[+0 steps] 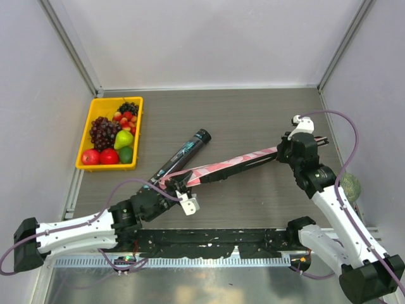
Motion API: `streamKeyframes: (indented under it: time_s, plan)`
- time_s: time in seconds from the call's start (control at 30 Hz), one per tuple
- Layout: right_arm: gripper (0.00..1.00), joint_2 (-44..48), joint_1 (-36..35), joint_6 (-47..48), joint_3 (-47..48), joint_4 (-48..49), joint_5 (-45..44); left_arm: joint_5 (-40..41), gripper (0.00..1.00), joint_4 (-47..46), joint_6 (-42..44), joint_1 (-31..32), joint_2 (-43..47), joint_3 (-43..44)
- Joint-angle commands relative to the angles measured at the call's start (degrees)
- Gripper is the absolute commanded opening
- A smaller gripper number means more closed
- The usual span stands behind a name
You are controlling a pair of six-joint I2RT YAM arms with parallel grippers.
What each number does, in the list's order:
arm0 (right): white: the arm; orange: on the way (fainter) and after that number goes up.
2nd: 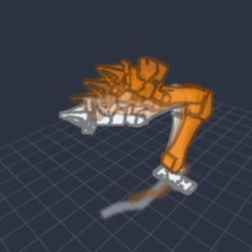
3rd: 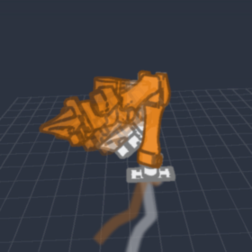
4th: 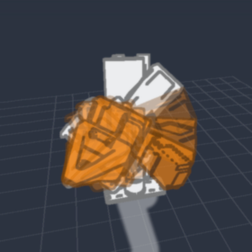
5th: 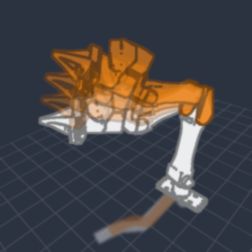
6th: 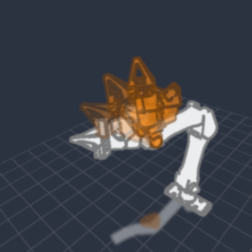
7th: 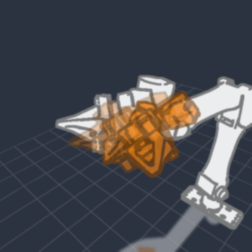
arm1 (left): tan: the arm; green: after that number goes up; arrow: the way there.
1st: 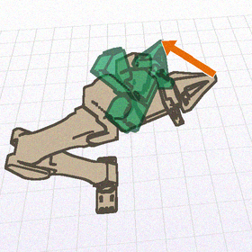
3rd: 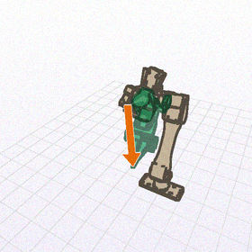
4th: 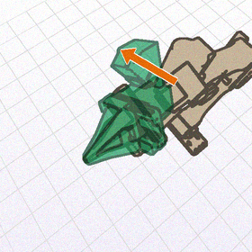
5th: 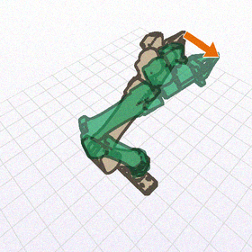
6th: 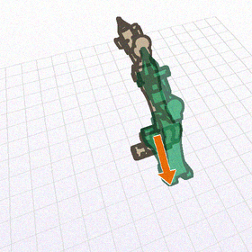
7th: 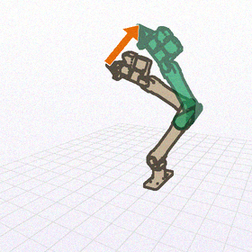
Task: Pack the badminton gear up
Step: Zip the racket bag at the center of the board.
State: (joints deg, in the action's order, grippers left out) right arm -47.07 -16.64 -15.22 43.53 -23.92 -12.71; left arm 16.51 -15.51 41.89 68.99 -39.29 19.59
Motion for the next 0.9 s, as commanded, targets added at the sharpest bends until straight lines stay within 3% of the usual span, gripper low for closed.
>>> streamKeyframes:
  time_s: [0.0,0.57,0.87]
  plan:
    - [0.05,-1.01,5.64,1.69,1.30,3.53,-1.98,2.20,0.00,-9.02,1.44,0.09,4.56,4.14]
    - [0.05,-10.06,24.80,-0.59,7.18,9.07,2.07,8.79,0.00,-0.06,6.44,0.18,16.95,4.84]
    - [0.05,-14.10,28.85,-1.65,10.08,13.02,1.02,13.72,0.00,7.50,10.40,0.18,26.54,5.98]
